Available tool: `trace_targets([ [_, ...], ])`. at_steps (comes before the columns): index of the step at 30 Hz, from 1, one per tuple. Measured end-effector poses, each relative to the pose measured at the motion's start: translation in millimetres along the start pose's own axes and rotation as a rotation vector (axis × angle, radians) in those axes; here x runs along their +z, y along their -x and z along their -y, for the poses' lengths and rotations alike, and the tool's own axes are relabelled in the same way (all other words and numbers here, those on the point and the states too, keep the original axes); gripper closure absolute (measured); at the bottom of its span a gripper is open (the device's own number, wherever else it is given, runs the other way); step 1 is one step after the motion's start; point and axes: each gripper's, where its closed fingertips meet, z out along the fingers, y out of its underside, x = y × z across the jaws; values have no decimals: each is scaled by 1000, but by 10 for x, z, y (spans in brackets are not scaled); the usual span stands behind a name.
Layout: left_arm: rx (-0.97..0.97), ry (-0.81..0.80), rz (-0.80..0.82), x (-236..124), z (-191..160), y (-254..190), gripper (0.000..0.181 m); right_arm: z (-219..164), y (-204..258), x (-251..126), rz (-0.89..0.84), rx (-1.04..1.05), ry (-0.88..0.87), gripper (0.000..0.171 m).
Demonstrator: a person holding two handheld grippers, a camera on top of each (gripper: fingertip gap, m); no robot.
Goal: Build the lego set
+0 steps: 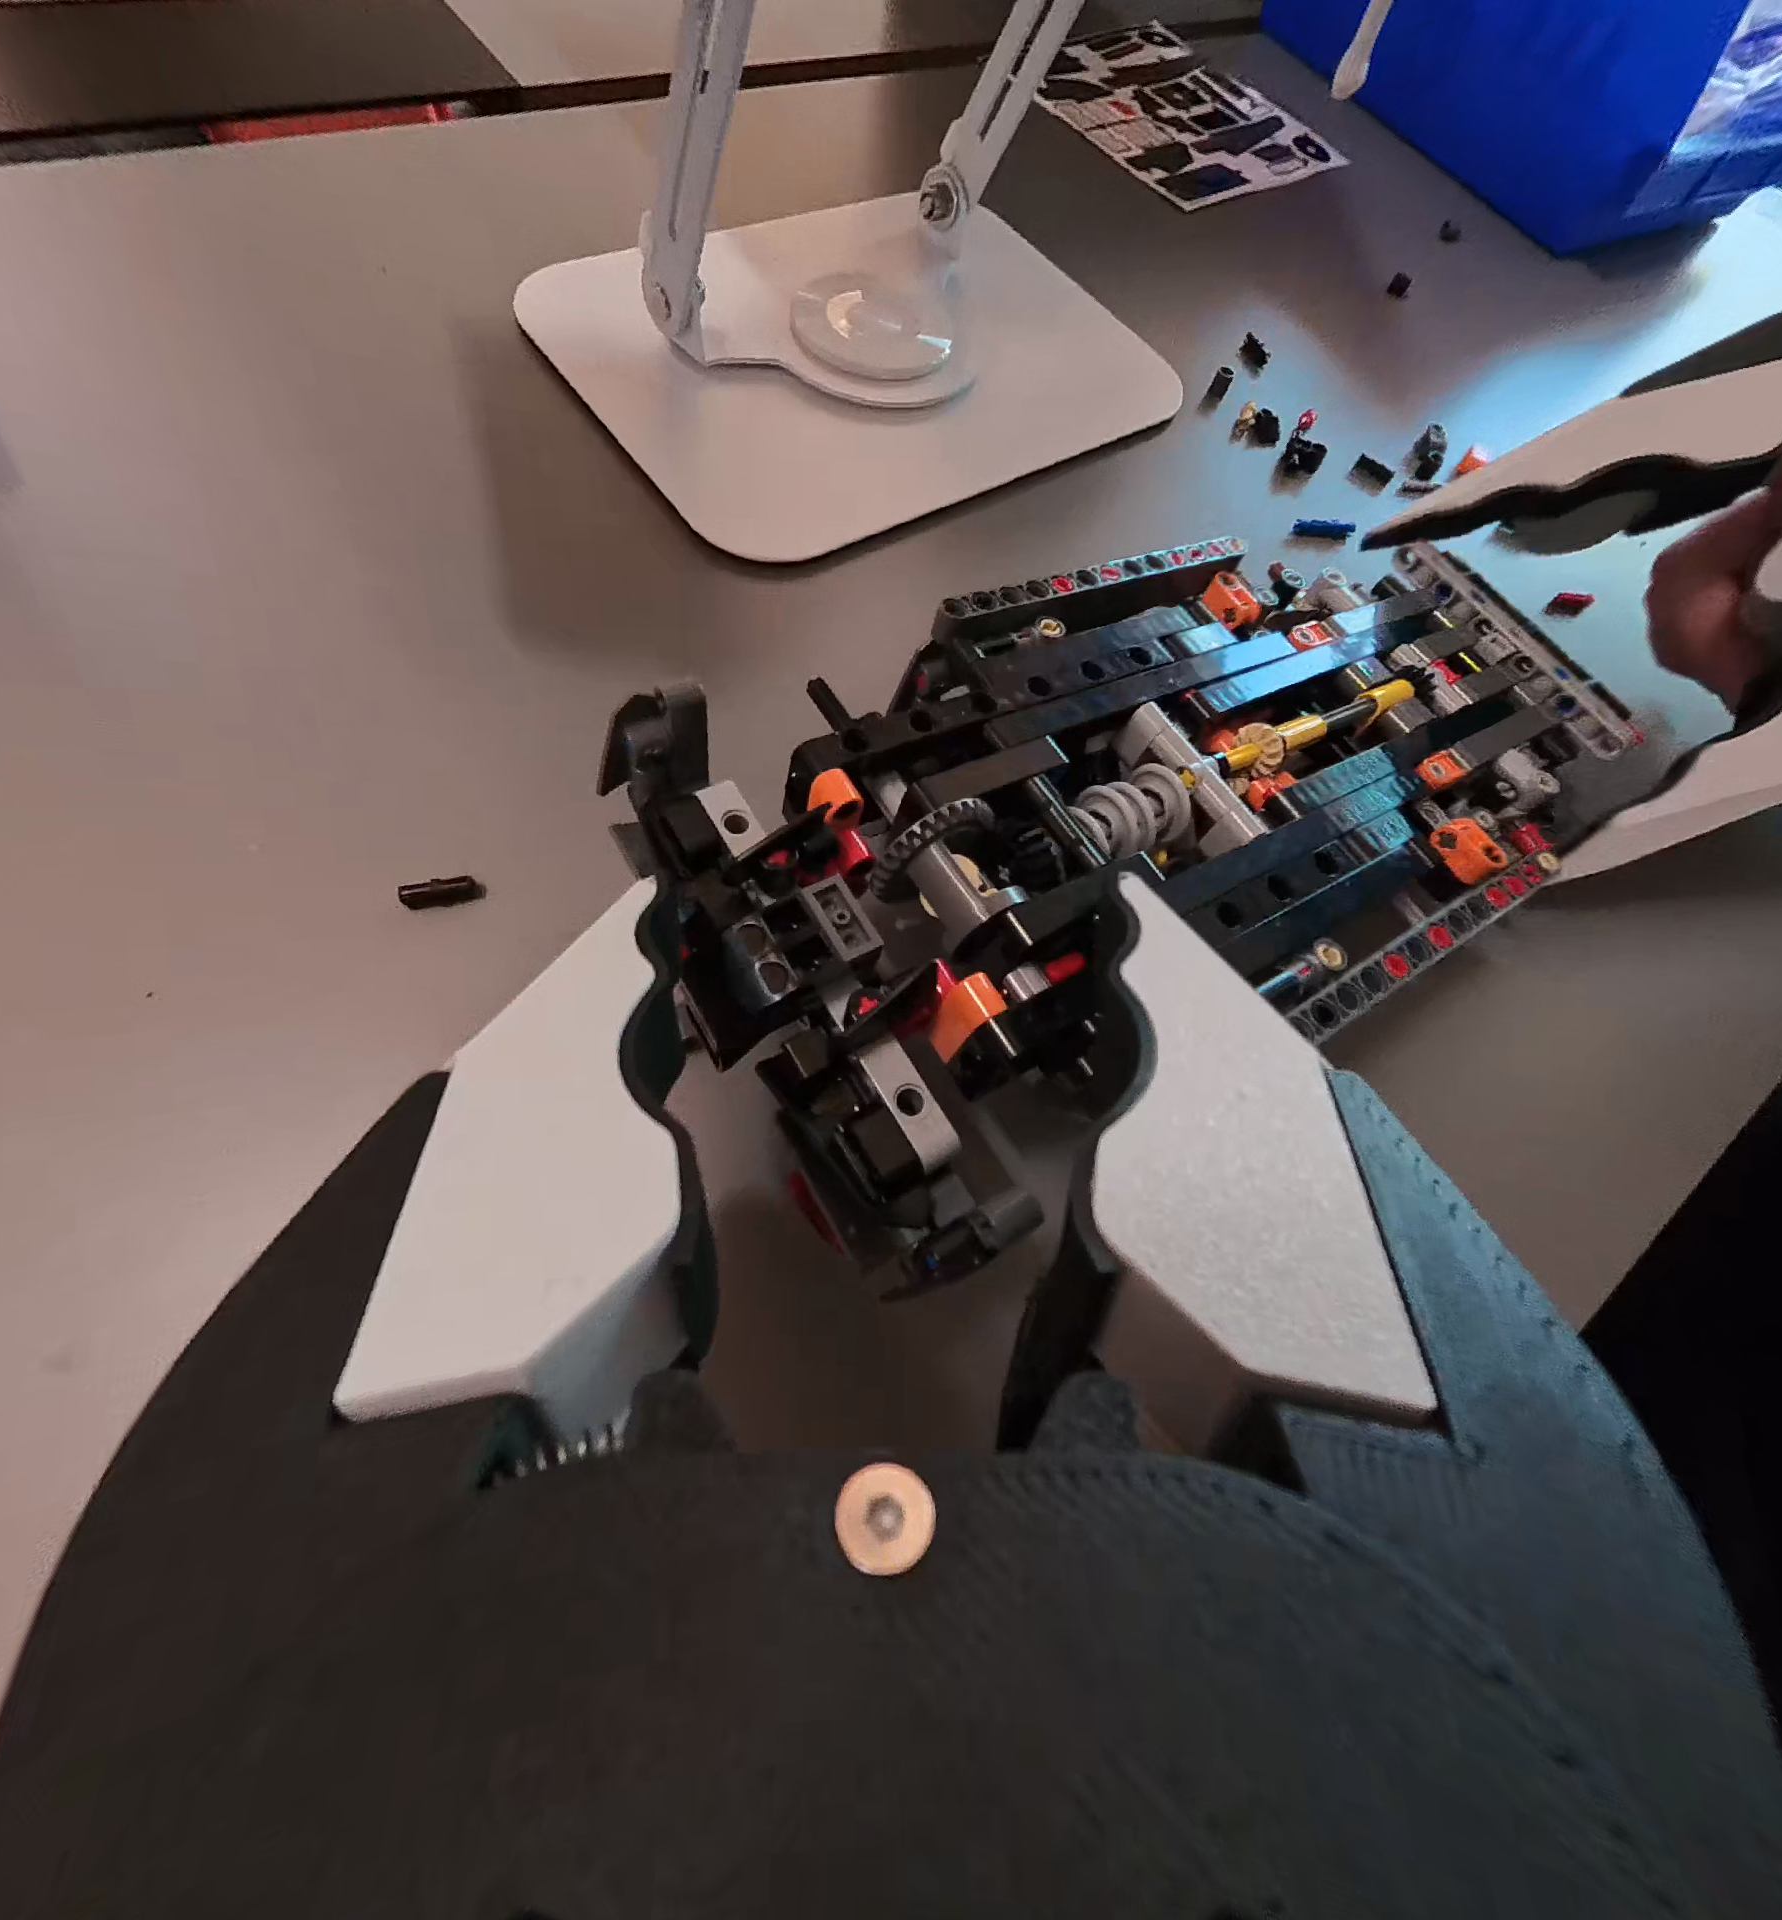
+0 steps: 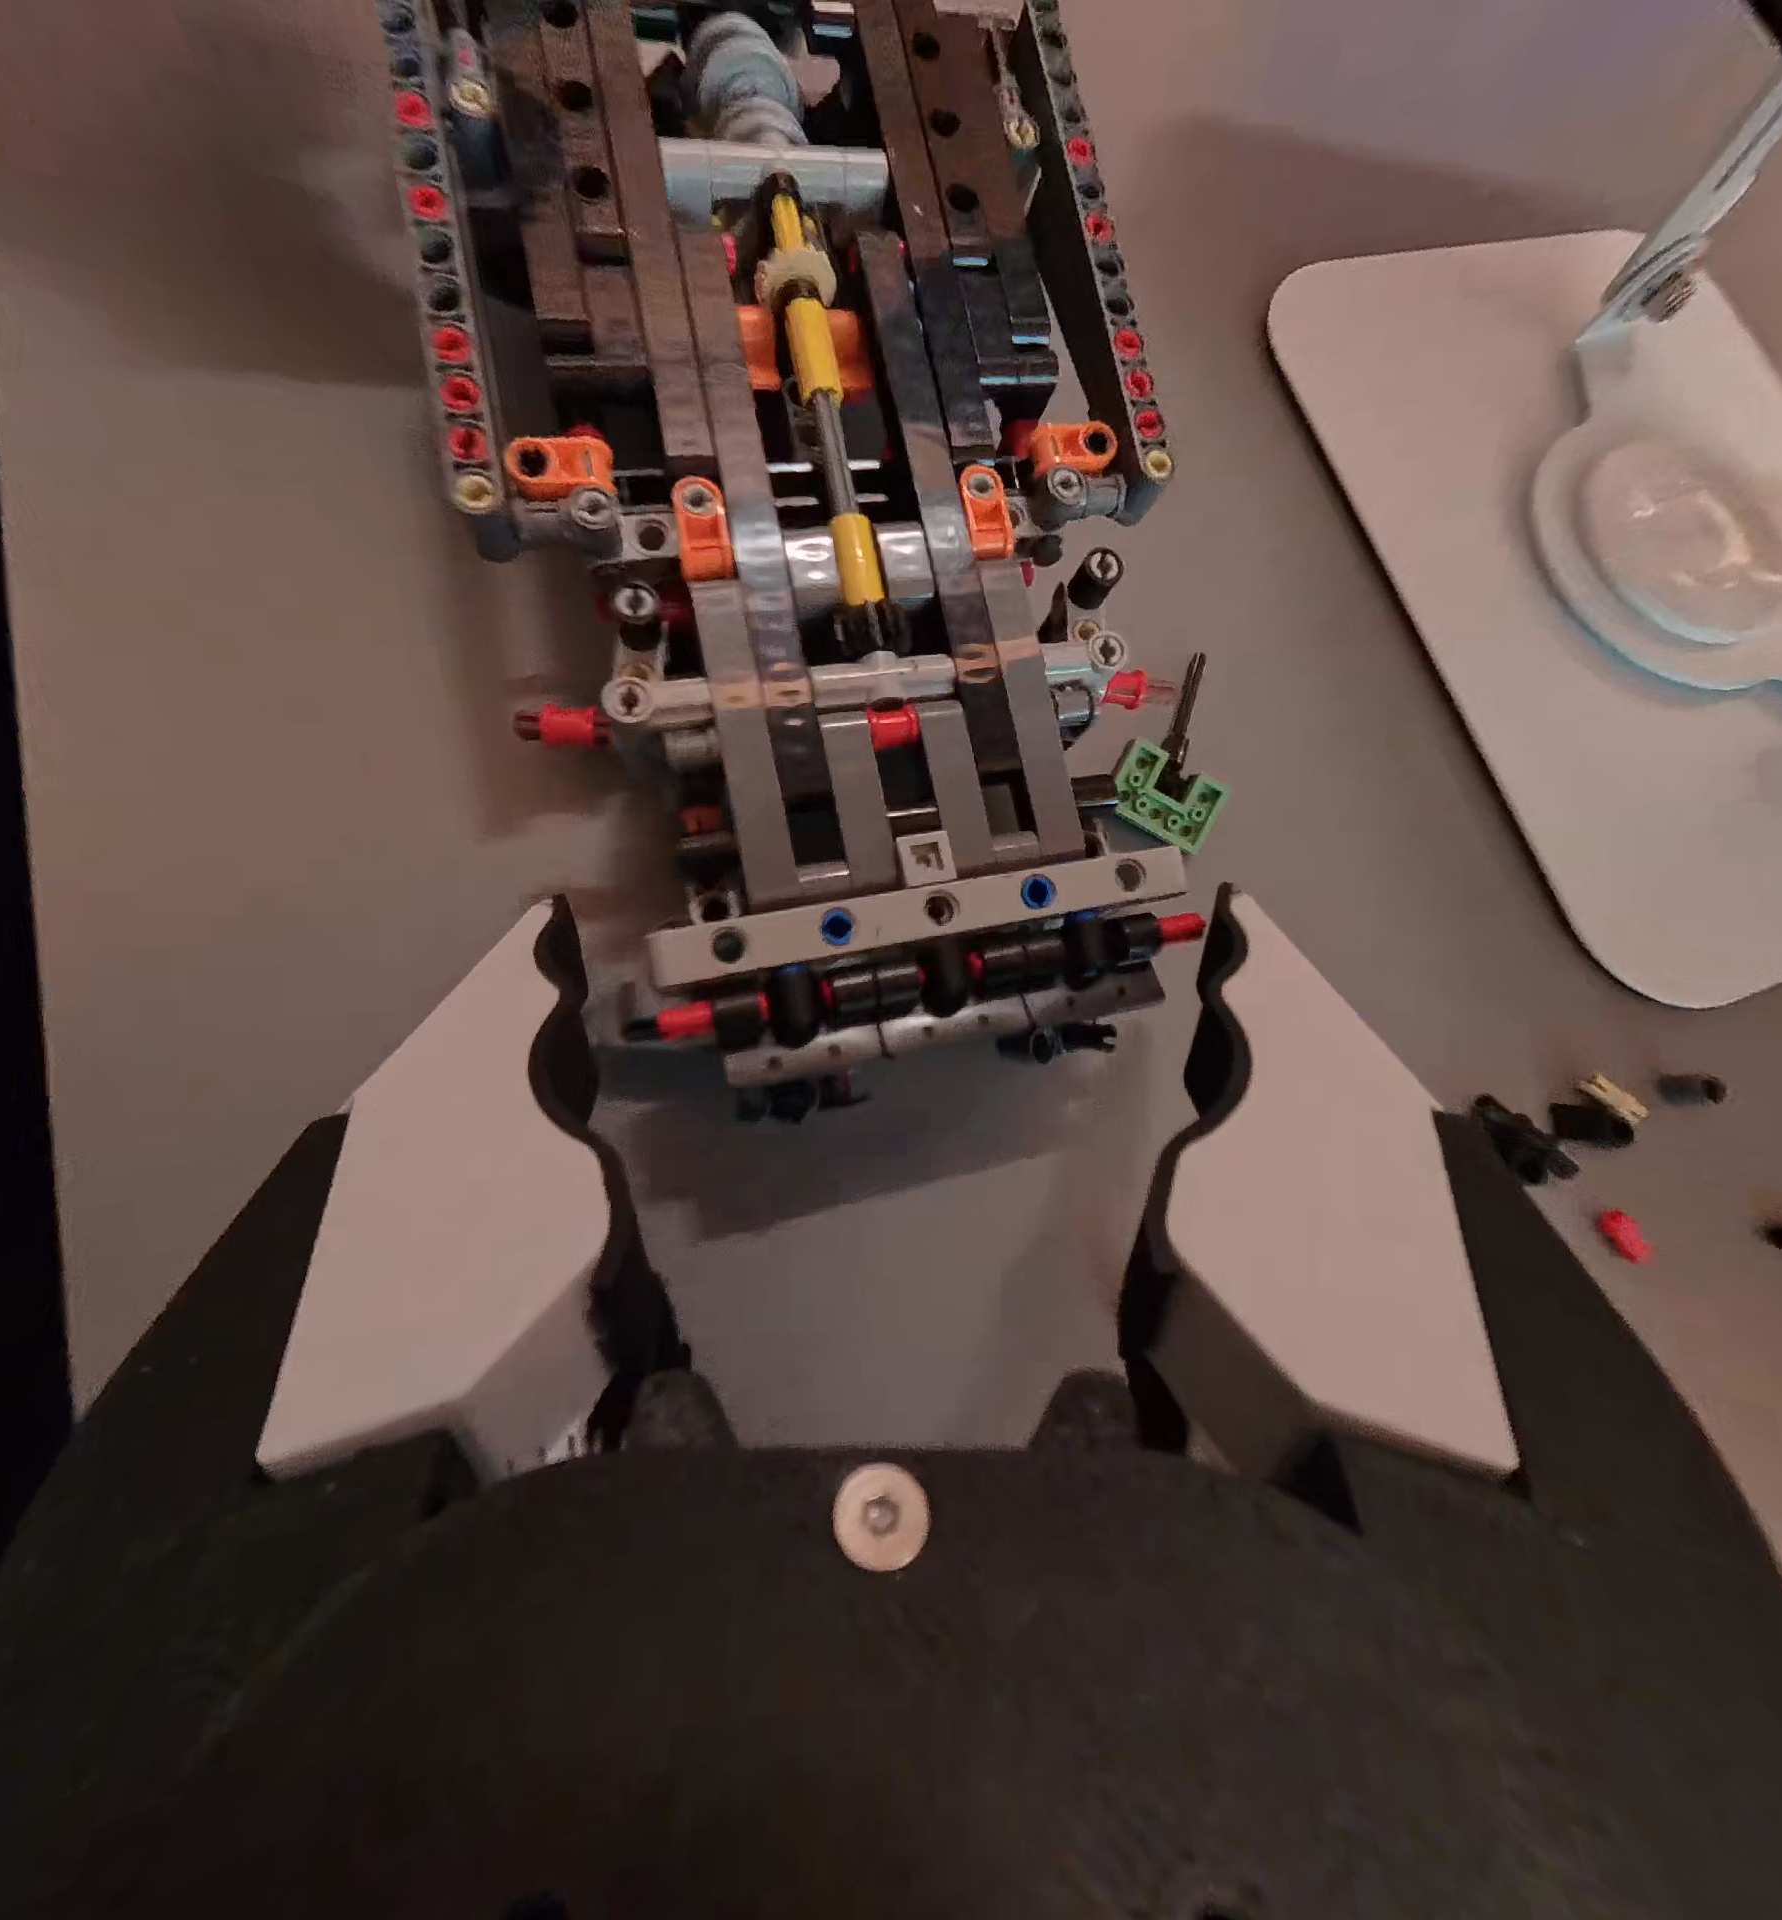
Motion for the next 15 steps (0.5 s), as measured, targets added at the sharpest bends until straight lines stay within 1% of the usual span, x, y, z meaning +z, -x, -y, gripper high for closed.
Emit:
trace_targets([
  [2,-15,-2,-3,5,-8,12,104,-19,-43,69,8,0,23,54],
  [7,-20,-8,7,-5,-14,27,106,-17,-32,166,92,30,38,55],
  [12,-15,-7,14,-53,-28,9,108,-43,-65,182,127,4,57,55],
  [14,2,4,10,-85,-38,-20,113,-45,-79,183,142,-14,61,55],
  [15,9,11,14,-94,-49,-27,113,-43,-85,186,150,-21,61,55],
])
